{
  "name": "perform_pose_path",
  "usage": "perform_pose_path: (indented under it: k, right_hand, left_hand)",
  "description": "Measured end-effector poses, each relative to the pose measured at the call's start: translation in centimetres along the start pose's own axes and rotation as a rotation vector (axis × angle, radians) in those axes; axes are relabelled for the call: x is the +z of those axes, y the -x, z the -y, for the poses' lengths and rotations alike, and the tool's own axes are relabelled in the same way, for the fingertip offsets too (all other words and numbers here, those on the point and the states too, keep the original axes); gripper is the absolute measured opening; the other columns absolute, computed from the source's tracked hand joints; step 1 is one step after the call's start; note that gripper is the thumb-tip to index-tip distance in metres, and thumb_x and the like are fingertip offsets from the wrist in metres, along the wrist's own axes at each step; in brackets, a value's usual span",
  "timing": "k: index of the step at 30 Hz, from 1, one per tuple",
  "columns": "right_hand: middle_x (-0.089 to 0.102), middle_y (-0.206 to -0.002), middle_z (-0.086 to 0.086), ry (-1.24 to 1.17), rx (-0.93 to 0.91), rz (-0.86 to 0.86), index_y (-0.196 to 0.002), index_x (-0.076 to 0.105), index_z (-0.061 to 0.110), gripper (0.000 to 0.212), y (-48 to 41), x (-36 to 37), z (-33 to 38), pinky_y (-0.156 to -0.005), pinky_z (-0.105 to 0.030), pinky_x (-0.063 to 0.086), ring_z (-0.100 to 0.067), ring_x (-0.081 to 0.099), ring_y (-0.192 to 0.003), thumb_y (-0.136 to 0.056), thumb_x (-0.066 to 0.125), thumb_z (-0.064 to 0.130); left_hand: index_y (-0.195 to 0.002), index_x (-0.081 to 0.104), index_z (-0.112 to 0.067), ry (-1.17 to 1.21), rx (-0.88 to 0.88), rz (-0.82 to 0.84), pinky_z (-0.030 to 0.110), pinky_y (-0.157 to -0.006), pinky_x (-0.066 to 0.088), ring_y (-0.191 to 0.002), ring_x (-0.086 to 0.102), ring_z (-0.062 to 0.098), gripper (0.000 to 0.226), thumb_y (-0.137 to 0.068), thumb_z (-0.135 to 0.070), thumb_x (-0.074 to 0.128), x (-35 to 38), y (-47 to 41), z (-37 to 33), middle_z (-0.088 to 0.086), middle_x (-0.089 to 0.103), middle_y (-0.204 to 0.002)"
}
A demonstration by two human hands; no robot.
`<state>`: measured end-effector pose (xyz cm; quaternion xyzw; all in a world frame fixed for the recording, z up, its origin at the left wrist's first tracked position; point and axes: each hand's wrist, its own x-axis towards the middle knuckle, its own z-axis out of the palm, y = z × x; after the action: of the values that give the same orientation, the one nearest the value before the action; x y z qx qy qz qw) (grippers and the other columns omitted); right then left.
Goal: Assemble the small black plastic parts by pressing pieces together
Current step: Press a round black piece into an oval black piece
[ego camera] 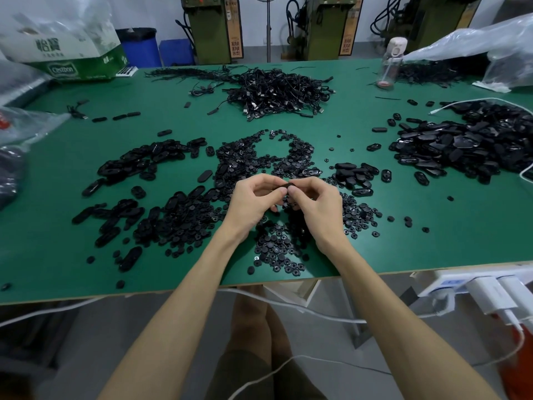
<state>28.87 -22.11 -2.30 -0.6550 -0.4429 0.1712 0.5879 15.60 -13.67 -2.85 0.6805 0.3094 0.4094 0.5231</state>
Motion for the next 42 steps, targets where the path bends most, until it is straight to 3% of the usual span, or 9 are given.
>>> perform_pose_path:
  k: [5,9,13,20,25,33,38,42]
  right_hand:
    - [0.077,-0.088,0.002,0.0,-0.001,0.01,-0.103,0.078,0.012,0.011,0.1,-0.01,0.18,-0.082,-0.034,0.06,-0.01,0.071,-0.081,-0.093,0.074,0.014]
    - [0.076,-0.085,0.004,0.01,-0.016,0.037,-0.098,0.078,0.012,0.007,0.25,-0.04,0.36,-0.078,-0.028,0.059,-0.007,0.07,-0.079,-0.091,0.076,0.013]
    - [0.076,-0.082,0.003,0.008,-0.019,0.057,-0.096,0.078,0.012,0.007,0.31,0.03,0.45,-0.078,-0.034,0.062,-0.01,0.072,-0.077,-0.09,0.077,0.011]
    - [0.076,-0.082,0.001,-0.009,-0.009,0.06,-0.096,0.076,0.012,0.006,0.34,0.05,0.34,-0.078,-0.044,0.062,-0.014,0.073,-0.077,-0.09,0.076,0.01]
    - [0.075,-0.082,0.002,-0.053,-0.034,0.018,-0.104,0.071,0.023,0.015,0.47,-0.23,0.27,-0.081,-0.04,0.059,-0.013,0.072,-0.08,-0.094,0.071,0.011]
    - [0.078,-0.093,0.007,0.004,-0.013,0.03,-0.095,0.081,0.019,0.025,0.23,0.15,0.3,-0.088,-0.045,0.06,-0.012,0.072,-0.089,-0.09,0.062,0.003]
    - [0.078,-0.096,0.007,-0.026,-0.019,0.023,-0.1,0.08,0.018,0.027,0.43,0.2,0.59,-0.088,-0.043,0.06,-0.007,0.073,-0.088,-0.092,0.06,0.003]
    - [0.072,-0.116,0.002,-0.145,0.062,-0.124,-0.123,0.071,0.018,0.035,0.06,-0.03,0.01,-0.099,-0.04,0.056,-0.008,0.069,-0.104,-0.096,0.058,0.002]
  left_hand:
    - [-0.105,0.076,-0.007,-0.039,-0.011,-0.002,0.029,-0.069,0.059,-0.085,0.073,0.017,0.014,-0.092,-0.003,0.073,0.13,-0.07,0.05,0.007,0.079,-0.096]
    - [-0.102,0.075,-0.009,-0.123,0.001,-0.043,0.044,-0.084,0.061,-0.093,0.072,0.024,0.014,-0.089,-0.002,0.073,0.39,-0.05,-0.05,0.007,0.077,-0.097]
    - [-0.1,0.074,-0.007,-0.143,-0.014,-0.063,0.049,-0.09,0.06,-0.093,0.072,0.032,0.016,-0.087,0.001,0.072,0.53,0.05,-0.37,0.01,0.076,-0.096]
    - [-0.102,0.073,-0.002,-0.133,-0.002,-0.05,0.046,-0.088,0.061,-0.091,0.072,0.034,0.014,-0.089,0.003,0.071,0.47,0.12,-0.58,0.014,0.076,-0.097]
    - [-0.107,0.076,-0.001,-0.003,0.012,-0.014,0.026,-0.075,0.06,-0.085,0.076,0.02,0.016,-0.092,0.0,0.074,0.12,0.25,-0.53,0.011,0.079,-0.094]
    - [-0.103,0.075,-0.006,-0.037,0.04,-0.067,0.022,-0.073,0.059,-0.075,0.076,0.017,0.016,-0.092,0.005,0.071,0.25,0.14,-0.48,0.002,0.078,-0.085]
    - [-0.106,0.075,-0.006,-0.03,0.041,-0.06,0.027,-0.078,0.061,-0.084,0.077,0.02,0.016,-0.094,0.002,0.07,0.13,-0.02,-0.24,0.006,0.079,-0.093]
    - [-0.111,0.074,-0.009,-0.116,0.075,-0.095,0.035,-0.078,0.063,-0.091,0.076,0.017,0.015,-0.1,-0.006,0.065,0.31,-0.05,-0.28,0.005,0.077,-0.102]
